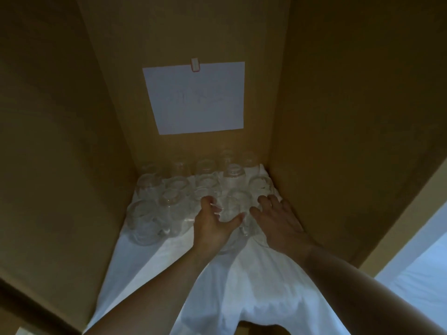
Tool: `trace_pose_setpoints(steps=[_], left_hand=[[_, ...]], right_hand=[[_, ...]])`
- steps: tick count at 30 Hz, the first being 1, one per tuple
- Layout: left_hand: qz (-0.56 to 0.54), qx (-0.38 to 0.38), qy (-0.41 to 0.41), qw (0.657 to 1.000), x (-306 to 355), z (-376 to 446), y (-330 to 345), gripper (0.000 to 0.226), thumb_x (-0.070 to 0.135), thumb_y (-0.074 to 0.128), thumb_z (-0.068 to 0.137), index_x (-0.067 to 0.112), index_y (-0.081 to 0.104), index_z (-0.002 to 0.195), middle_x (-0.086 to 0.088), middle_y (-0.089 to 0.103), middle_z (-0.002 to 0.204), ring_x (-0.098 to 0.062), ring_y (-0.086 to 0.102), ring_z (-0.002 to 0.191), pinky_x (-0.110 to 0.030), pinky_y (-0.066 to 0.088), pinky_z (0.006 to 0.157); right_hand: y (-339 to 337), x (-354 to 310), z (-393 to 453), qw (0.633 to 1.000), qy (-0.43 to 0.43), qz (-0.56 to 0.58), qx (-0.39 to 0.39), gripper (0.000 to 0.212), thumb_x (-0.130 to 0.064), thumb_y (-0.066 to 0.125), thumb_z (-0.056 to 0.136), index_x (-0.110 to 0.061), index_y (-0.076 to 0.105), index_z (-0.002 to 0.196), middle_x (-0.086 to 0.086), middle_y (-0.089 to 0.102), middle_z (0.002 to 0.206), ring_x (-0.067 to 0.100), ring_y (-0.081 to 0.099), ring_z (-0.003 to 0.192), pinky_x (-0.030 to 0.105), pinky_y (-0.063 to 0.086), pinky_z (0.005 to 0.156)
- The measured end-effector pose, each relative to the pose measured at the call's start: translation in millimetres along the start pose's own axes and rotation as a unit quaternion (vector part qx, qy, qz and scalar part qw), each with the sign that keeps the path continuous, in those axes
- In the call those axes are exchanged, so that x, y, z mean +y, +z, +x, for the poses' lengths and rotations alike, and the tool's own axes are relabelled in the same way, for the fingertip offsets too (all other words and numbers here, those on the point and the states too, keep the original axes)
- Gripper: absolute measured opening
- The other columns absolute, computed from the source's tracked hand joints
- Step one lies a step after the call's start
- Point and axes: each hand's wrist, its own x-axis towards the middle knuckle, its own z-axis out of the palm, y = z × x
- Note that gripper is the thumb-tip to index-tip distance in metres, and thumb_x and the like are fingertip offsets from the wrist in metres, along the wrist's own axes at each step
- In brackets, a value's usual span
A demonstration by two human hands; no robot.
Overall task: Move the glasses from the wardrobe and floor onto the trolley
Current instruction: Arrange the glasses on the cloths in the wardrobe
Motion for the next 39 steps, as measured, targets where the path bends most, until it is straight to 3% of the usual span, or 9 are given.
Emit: trace_pose_setpoints(steps=[7, 11, 17, 22, 25, 30, 34, 37, 39], left_hand=[[-0.015, -0.013, -0.002, 1.0, -4.9, -0.6, -5.0, 0.081, 0.059, 0.092, 0.056, 0.035, 0.039, 0.114, 0.013, 0.063, 0.1, -0.001, 0.062, 0.09, -0.005, 0.045, 0.069], [-0.039, -0.016, -0.026, 0.999, 2.1, -2.0, -7.3, 0.09, 0.074, 0.083, 0.045, 0.036, 0.04, 0.114, 0.012, 0.063, 0.102, -0.001, 0.063, 0.09, -0.003, 0.043, 0.064], [-0.068, 0.013, -0.041, 0.997, 18.0, -6.9, -13.5, 0.097, 0.074, 0.082, 0.039, 0.029, 0.043, 0.116, 0.009, 0.065, 0.102, -0.002, 0.064, 0.088, -0.012, 0.045, 0.067], [-0.05, 0.055, -0.011, 0.997, 36.7, -22.6, -28.0, 0.093, 0.082, 0.075, 0.046, 0.031, 0.044, 0.117, 0.017, 0.063, 0.102, 0.003, 0.06, 0.096, -0.012, 0.043, 0.071], [-0.024, 0.087, 0.002, 0.996, 44.8, -36.2, -40.5, 0.087, 0.084, 0.074, 0.05, 0.032, 0.046, 0.114, 0.018, 0.064, 0.1, 0.0, 0.062, 0.091, -0.02, 0.048, 0.073], [-0.048, 0.075, 0.007, 0.996, 50.5, -68.1, -61.8, 0.077, 0.079, 0.078, 0.051, 0.037, 0.045, 0.106, 0.011, 0.067, 0.102, -0.008, 0.066, 0.09, -0.026, 0.053, 0.076], [-0.053, 0.083, -0.014, 0.995, 44.3, -93.7, -84.0, 0.079, 0.074, 0.08, 0.05, 0.034, 0.045, 0.108, 0.009, 0.069, 0.104, -0.005, 0.068, 0.091, -0.021, 0.053, 0.078], [-0.038, 0.104, -0.024, 0.994, 35.9, -109.4, -104.0, 0.079, 0.073, 0.081, 0.052, 0.035, 0.046, 0.113, 0.012, 0.066, 0.111, -0.004, 0.064, 0.101, -0.025, 0.054, 0.084], [-0.012, 0.126, -0.031, 0.991, 27.4, -116.3, -120.3, 0.081, 0.066, 0.085, 0.06, 0.034, 0.045, 0.123, 0.013, 0.062, 0.12, -0.006, 0.06, 0.111, -0.031, 0.052, 0.092]], right_hand=[[5.3, -6.5, 2.0, 0.999, 0.036, 0.002, -0.012, 0.088, -0.014, 0.063, 0.085, -0.017, 0.014, 0.158, 0.02, 0.013, 0.161, 0.041, 0.013, 0.15, 0.052, 0.017, 0.122], [4.4, -3.5, -7.9, 0.997, 0.048, 0.06, -0.02, 0.101, -0.014, 0.065, 0.084, -0.027, 0.001, 0.161, 0.016, 0.004, 0.163, 0.039, 0.004, 0.152, 0.048, 0.011, 0.124], [-6.5, -9.4, -20.2, 0.971, 0.06, 0.224, 0.052, 0.086, -0.027, 0.07, 0.086, -0.03, 0.024, 0.158, 0.003, 0.018, 0.165, 0.028, 0.006, 0.154, 0.039, 0.01, 0.126], [-8.6, -35.4, -40.5, 0.852, 0.105, 0.462, 0.224, 0.041, -0.004, 0.072, 0.083, -0.016, 0.067, 0.122, 0.002, 0.063, 0.123, 0.022, 0.058, 0.116, 0.026, 0.044, 0.098], [-14.8, -51.7, -50.1, 0.744, 0.153, 0.64, 0.119, 0.049, 0.003, 0.067, 0.086, -0.025, 0.06, 0.125, -0.001, 0.063, 0.123, 0.014, 0.061, 0.103, 0.019, 0.047, 0.082], [-17.9, -76.2, -58.7, 0.589, 0.062, 0.804, -0.052, 0.076, 0.002, 0.084, 0.076, -0.032, 0.049, 0.135, -0.005, 0.057, 0.131, 0.014, 0.059, 0.116, 0.031, 0.054, 0.097], [-13.4, -97.2, -61.3, 0.553, 0.034, 0.829, -0.071, 0.069, 0.006, 0.086, 0.07, -0.027, 0.062, 0.125, 0.004, 0.068, 0.125, 0.021, 0.067, 0.111, 0.037, 0.059, 0.093], [-12.3, -111.4, -60.6, 0.561, 0.036, 0.824, -0.071, 0.071, 0.009, 0.088, 0.064, -0.023, 0.064, 0.123, 0.008, 0.066, 0.122, 0.031, 0.066, 0.112, 0.045, 0.059, 0.091], [-15.0, -120.8, -59.2, 0.581, 0.041, 0.81, -0.069, 0.073, 0.006, 0.092, 0.059, -0.025, 0.064, 0.12, 0.006, 0.062, 0.12, 0.027, 0.066, 0.107, 0.032, 0.06, 0.077]])
